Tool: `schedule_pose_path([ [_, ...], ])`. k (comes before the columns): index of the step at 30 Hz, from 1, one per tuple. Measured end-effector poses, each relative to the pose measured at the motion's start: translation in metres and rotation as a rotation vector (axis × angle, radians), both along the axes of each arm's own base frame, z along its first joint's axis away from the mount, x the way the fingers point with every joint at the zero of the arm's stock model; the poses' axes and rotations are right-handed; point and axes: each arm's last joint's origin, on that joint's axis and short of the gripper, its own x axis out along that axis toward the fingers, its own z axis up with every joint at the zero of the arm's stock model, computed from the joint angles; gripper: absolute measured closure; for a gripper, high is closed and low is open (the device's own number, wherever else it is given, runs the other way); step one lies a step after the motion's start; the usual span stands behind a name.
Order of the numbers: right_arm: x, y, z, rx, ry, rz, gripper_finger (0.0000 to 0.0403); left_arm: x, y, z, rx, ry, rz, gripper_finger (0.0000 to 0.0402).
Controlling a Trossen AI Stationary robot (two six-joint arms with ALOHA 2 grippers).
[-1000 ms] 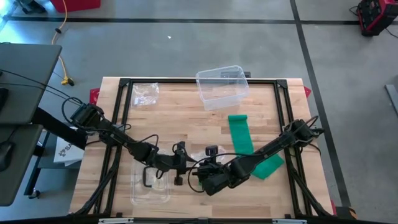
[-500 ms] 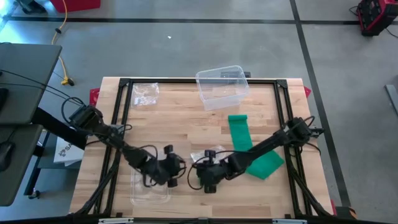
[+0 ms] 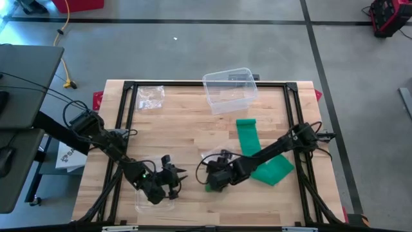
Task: Roll bandage
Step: Open the transparent zip bag
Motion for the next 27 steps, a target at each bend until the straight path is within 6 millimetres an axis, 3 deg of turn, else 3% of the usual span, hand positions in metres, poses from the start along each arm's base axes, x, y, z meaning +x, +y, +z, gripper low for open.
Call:
schedule_pose_path([
  [6,-0.011,-0.011,-0.012,-0.009,0.131,-0.004,0.0363,0.002,0.002,0.0,-0.001,-0.008,0.013,0.0298],
  [8,-0.014,-0.014,-0.015,-0.031,0.15,0.013,0.0391,0.002,0.002,0.001,-0.001,-0.011,0.016,0.0298],
  [13,-0.021,-0.017,-0.016,-0.124,0.185,0.027,0.0399,0.003,0.001,0.002,-0.002,-0.022,0.016,0.0298],
  [20,-0.027,0.001,0.031,-0.129,-0.01,0.083,0.0402,0.015,-0.008,0.008,0.079,-0.129,-0.06,0.0298],
  [27,-0.033,0.013,0.05,-0.142,-0.099,0.123,0.0403,0.041,-0.005,0.005,0.195,-0.243,-0.078,0.0298],
])
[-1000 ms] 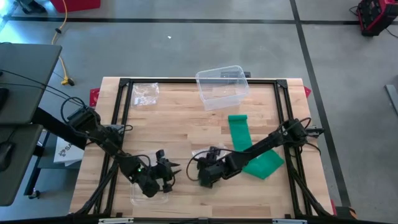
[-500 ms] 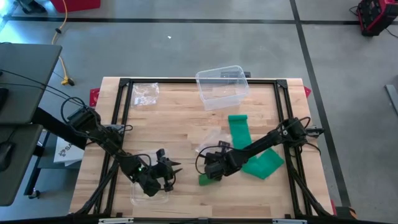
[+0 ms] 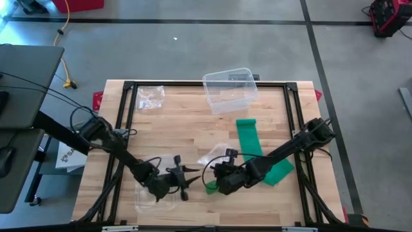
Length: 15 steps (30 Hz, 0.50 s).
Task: Roll bandage
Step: Open the transparent zip bag
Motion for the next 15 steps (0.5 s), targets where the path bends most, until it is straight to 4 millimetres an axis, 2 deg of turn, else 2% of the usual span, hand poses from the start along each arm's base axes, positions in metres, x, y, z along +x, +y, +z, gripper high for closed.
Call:
schedule_pose_path([
  [6,-0.005,0.011,0.0,-0.002,-0.001,0.036,0.0403,0.021,0.018,-0.012,-0.081,-0.008,-0.021,0.0298],
  [11,-0.007,0.017,0.001,-0.004,-0.025,0.046,0.0403,0.042,0.043,-0.022,-0.185,0.036,-0.143,0.0298],
  [15,-0.008,0.016,0.0,-0.004,-0.001,0.047,0.0403,0.05,0.055,-0.028,-0.176,0.064,-0.183,0.0297],
])
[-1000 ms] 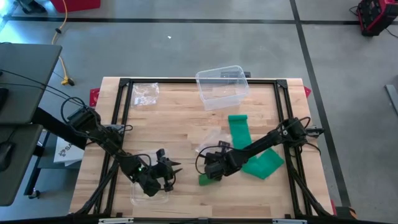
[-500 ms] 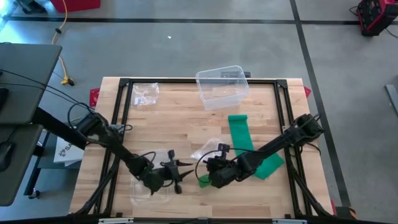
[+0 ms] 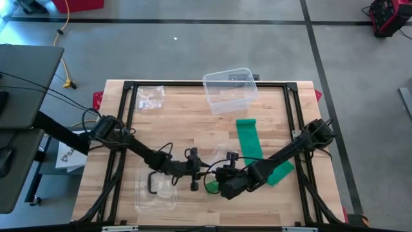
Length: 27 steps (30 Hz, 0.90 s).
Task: Roll bandage
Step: Open the transparent zip bag
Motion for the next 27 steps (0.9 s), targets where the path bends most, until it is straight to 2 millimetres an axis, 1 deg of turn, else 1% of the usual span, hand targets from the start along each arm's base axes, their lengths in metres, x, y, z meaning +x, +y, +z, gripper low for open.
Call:
schedule_pose_path([
  [3,-0.006,-0.005,-0.004,-0.005,0.098,0.011,0.0401,0.002,0.007,-0.001,0.01,0.013,0.017,0.0297],
  [5,-0.011,-0.009,-0.007,-0.01,0.184,0.018,0.0392,0.004,0.011,-0.001,-0.005,0.016,0.028,0.0298],
  [8,-0.018,-0.013,-0.013,-0.021,0.268,0.025,0.0358,0.008,0.02,-0.002,-0.06,0.028,0.028,0.0298],
  [11,-0.029,-0.012,-0.033,0.017,0.32,0.062,0.0308,0.011,0.029,-0.007,-0.116,0.051,0.024,0.0298],
  [13,-0.037,-0.01,-0.049,0.05,0.325,0.09,0.0274,0.013,0.035,-0.014,-0.137,0.076,0.028,0.0298],
  [15,-0.043,-0.007,-0.062,0.086,0.279,0.096,0.0244,0.015,0.039,-0.022,-0.161,0.101,0.044,0.0298],
  [18,-0.045,-0.008,-0.073,0.145,0.191,0.07,0.0213,0.016,0.046,-0.038,-0.222,0.149,0.083,0.0298],
  [20,-0.047,-0.009,-0.078,0.164,0.16,0.049,0.0207,0.016,0.049,-0.048,-0.268,0.177,0.118,0.0298],
  [23,-0.049,-0.012,-0.084,0.171,0.128,0.034,0.0215,0.017,0.051,-0.052,-0.296,0.183,0.132,0.0298],
  [25,-0.05,-0.014,-0.087,0.158,0.111,0.024,0.0239,0.017,0.051,-0.051,-0.296,0.185,0.117,0.0298],
  [27,-0.051,-0.016,-0.089,0.134,0.097,0.025,0.028,0.015,0.049,-0.045,-0.273,0.188,0.099,0.0298],
])
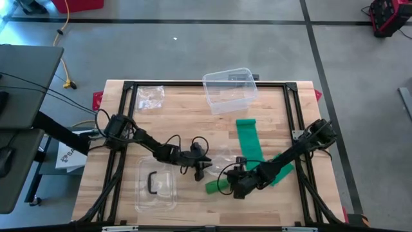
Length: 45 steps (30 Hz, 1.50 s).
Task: Roll bandage
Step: Open the transparent zip bag
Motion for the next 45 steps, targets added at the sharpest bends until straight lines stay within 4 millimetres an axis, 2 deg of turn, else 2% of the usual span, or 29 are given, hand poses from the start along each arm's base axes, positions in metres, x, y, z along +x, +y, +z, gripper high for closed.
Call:
schedule_pose_path([
  [3,0.001,-0.001,-0.001,-0.025,-0.01,0.024,0.0362,-0.003,-0.006,0.016,0.039,-0.024,-0.021,0.0298],
  [5,0.001,-0.001,0.001,-0.039,-0.013,0.033,0.039,-0.006,-0.01,0.03,0.082,-0.044,-0.01,0.0298],
  [10,-0.006,-0.009,0.018,-0.043,-0.014,-0.017,0.0399,-0.015,-0.026,0.061,0.245,-0.123,-0.061,0.0298],
  [15,-0.009,-0.016,0.057,0.052,-0.091,-0.023,0.0401,-0.023,-0.045,0.077,0.435,-0.192,-0.192,0.0298],
  [19,-0.011,-0.021,0.084,0.131,-0.175,0.005,0.0402,-0.018,-0.059,0.088,0.571,-0.218,-0.19,0.0298],
  [25,-0.015,-0.023,0.105,0.181,-0.235,0.04,0.0402,0.001,-0.069,0.096,0.685,-0.158,-0.222,0.0279],
  [29,-0.015,-0.023,0.105,0.185,-0.236,0.045,0.0403,0.008,-0.07,0.096,0.715,-0.092,-0.231,0.026],
  [34,-0.015,-0.023,0.105,0.184,-0.237,0.046,0.0403,0.007,-0.068,0.094,0.751,-0.014,-0.205,0.0256],
  [45,-0.015,-0.023,0.106,0.188,-0.237,0.048,0.0403,0.0,-0.066,0.086,0.796,0.09,-0.143,0.0284],
])
